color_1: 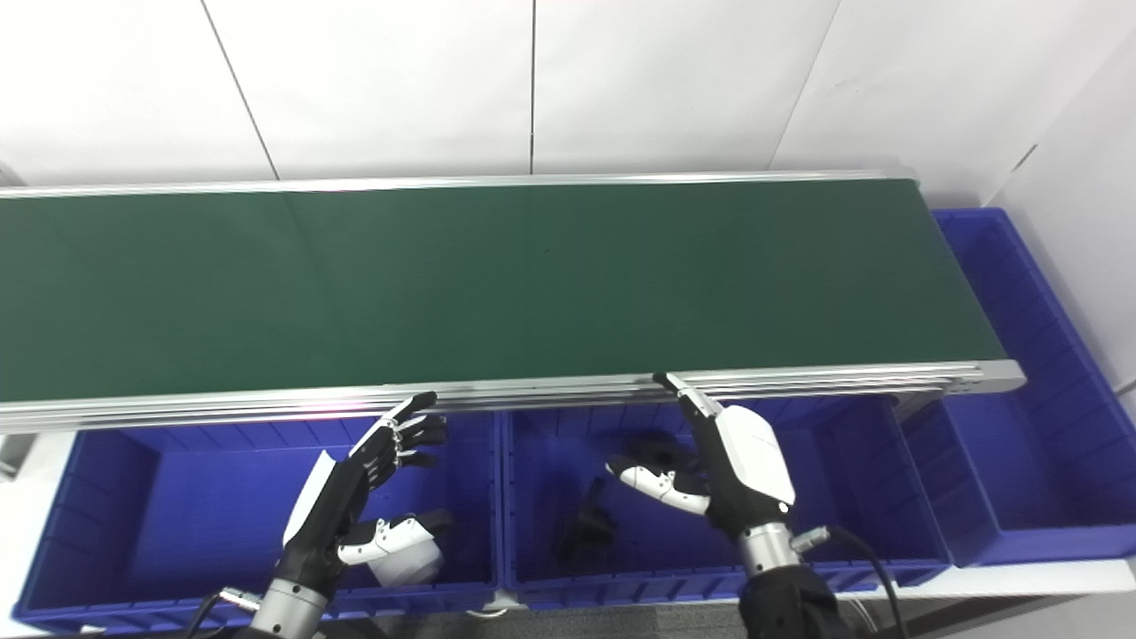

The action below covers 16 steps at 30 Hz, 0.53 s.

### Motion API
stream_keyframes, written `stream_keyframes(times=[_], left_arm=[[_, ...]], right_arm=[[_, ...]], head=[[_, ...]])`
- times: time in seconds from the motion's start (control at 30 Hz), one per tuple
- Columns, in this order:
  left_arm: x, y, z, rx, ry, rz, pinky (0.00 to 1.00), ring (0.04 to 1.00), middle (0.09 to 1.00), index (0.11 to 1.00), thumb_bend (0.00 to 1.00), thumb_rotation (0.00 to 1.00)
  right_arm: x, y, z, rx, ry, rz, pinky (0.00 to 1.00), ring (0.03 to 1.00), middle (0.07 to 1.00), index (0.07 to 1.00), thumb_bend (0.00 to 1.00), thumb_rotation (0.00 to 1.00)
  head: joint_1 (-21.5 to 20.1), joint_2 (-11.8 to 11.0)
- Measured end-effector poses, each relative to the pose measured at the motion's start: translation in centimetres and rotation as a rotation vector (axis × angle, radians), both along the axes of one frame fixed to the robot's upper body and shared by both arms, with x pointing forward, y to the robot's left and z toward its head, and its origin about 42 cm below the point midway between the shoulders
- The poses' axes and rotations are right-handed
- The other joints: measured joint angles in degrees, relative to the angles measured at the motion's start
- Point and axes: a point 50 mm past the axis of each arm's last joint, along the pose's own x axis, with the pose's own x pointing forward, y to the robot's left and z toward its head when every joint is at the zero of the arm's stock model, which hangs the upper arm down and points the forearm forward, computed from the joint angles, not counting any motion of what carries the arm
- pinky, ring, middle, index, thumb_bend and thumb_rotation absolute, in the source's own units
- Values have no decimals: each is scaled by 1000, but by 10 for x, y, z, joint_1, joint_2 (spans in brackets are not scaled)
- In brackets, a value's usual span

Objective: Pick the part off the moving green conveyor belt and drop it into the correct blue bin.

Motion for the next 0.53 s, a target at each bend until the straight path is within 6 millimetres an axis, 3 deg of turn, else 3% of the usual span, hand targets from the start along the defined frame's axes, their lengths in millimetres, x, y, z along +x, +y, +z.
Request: stream_keyframes(times=[0.1, 0.2, 0.3, 0.4, 0.47, 0.53], left_arm=[[-1, 1, 0, -2, -5, 0, 650, 743, 786, 878, 744, 497], [-3, 2, -2, 1, 3, 4, 695, 787, 832, 881, 735, 501], [-6, 2, -9, 8, 23, 9, 678, 766, 813, 882, 736, 504], [-9, 2, -11, 11, 31, 5, 641, 726, 779, 882, 733, 495], [-9, 2, -11, 12, 31, 8, 731, 820, 857, 888, 725, 474], [-10, 3, -12, 12, 32, 7, 754, 841, 879, 887, 727, 468]], right_arm=[[-7, 10, 5, 37, -26, 37, 816, 872, 894, 922, 683, 781], [-22, 31, 11, 107, -36, 79, 781, 846, 876, 915, 679, 767], [-37, 51, 3, 173, -2, 101, 767, 831, 866, 911, 677, 762], [-44, 59, -4, 275, 13, 139, 790, 848, 882, 926, 693, 777], [-46, 61, -10, 321, 31, 155, 761, 835, 869, 913, 704, 770], [-48, 63, -19, 348, 45, 170, 748, 829, 863, 905, 706, 765]], head=[[9, -24], [18, -37], [30, -51], [35, -59], [40, -65], [44, -69]])
